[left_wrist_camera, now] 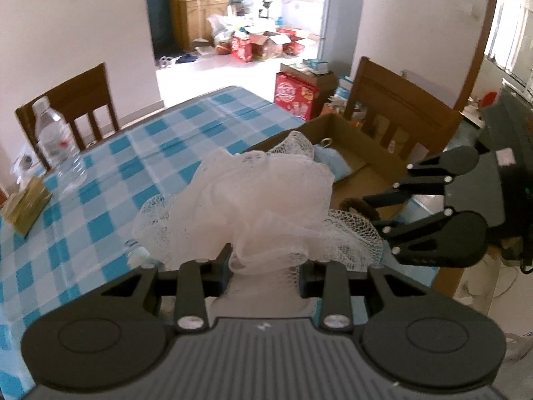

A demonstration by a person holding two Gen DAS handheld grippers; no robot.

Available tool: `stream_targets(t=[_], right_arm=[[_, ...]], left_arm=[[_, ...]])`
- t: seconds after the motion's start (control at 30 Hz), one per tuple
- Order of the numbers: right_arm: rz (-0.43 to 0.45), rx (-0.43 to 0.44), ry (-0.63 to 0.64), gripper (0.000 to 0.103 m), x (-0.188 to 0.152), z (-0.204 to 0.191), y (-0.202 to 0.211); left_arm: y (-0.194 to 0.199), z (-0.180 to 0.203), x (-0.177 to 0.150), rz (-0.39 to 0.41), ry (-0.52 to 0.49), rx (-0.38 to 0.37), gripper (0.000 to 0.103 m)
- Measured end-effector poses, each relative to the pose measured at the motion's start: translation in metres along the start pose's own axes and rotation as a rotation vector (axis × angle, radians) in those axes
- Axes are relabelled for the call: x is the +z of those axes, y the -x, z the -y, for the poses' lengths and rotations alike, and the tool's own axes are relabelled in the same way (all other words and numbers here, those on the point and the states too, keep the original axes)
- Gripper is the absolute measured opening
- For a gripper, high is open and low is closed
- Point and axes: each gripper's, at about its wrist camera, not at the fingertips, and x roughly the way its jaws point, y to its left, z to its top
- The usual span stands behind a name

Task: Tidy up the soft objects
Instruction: 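Carry the bath puff into the box with the left tool while the right tool drops the hair tie in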

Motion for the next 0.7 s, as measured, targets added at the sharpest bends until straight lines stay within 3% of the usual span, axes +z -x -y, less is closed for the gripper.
stream_targets(t=[0.07, 0.13, 0.2, 0.23, 0.5, 0.7], right_arm=[[0.006, 0.002, -0.02, 0.042, -0.002, 0.012, -0.002], [0.016, 0.008, -0.036, 0.06, -0.004, 0.02, -0.005], [0.033, 0.01, -0.045, 0.091, -0.007, 0.027, -0.007], [0.047, 0.014, -0.048, 0.094, -0.009, 0.029, -0.007], [0.063, 0.02, -0.081, 0.099, -0.028, 0.043, 0.001], [0.056, -0.025, -0.149, 0.1, -0.05, 0.059, 0.014]], left_arm=[[-0.007, 0.01, 0.008, 0.002, -0.013, -0.005, 0.034], [-0.013, 0.017, 0.015, 0.0, -0.02, -0.004, 0.034], [-0.02, 0.025, 0.022, -0.001, -0.03, -0.002, 0.034], [-0.022, 0.028, 0.025, -0.001, -0.034, -0.002, 0.034], [-0.05, 0.054, 0.055, 0.002, -0.077, -0.019, 0.034], [-0.077, 0.08, 0.081, 0.008, -0.134, -0.066, 0.034]])
